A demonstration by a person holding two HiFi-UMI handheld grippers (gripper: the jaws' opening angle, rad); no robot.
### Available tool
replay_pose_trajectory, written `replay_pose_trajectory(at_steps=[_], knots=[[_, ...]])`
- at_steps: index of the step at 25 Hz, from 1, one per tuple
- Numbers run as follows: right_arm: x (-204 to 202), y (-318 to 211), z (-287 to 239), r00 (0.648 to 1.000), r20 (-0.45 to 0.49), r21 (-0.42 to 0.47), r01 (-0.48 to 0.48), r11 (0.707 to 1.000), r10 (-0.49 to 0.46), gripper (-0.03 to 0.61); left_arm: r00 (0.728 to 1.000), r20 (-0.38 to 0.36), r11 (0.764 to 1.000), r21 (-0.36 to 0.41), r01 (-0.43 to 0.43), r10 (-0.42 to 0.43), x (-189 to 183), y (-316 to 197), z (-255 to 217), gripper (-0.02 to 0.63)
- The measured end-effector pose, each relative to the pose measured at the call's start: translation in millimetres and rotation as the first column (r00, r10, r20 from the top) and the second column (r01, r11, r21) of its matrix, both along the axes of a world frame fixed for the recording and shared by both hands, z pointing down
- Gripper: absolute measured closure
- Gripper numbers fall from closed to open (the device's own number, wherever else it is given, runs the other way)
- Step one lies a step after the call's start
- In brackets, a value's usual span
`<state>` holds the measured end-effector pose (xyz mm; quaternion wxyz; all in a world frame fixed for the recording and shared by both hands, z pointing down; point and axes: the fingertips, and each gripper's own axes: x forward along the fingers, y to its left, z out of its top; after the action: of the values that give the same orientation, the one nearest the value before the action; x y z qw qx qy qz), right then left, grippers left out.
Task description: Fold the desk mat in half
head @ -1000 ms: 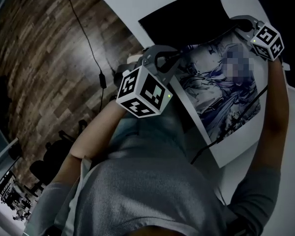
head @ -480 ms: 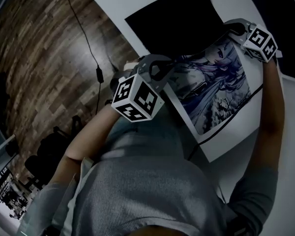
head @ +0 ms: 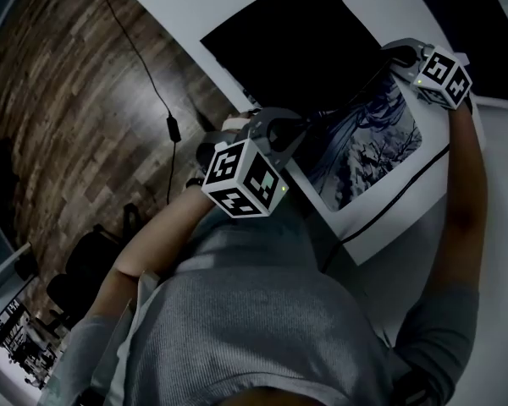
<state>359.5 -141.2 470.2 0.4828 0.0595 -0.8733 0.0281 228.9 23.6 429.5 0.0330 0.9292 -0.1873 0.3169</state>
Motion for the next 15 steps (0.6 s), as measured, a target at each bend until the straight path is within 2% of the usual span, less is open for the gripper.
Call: replay_pose_trajectory(at_steps=[15], knots=[[63.2, 63.3, 4.8, 0.998, -0.023, -0.017, -0.061, 0.998, 0.06, 0.545, 0.989, 0.024, 0.989, -0.013, -0.148, 0.148, 61.0, 64.1, 4.1, 0.578]])
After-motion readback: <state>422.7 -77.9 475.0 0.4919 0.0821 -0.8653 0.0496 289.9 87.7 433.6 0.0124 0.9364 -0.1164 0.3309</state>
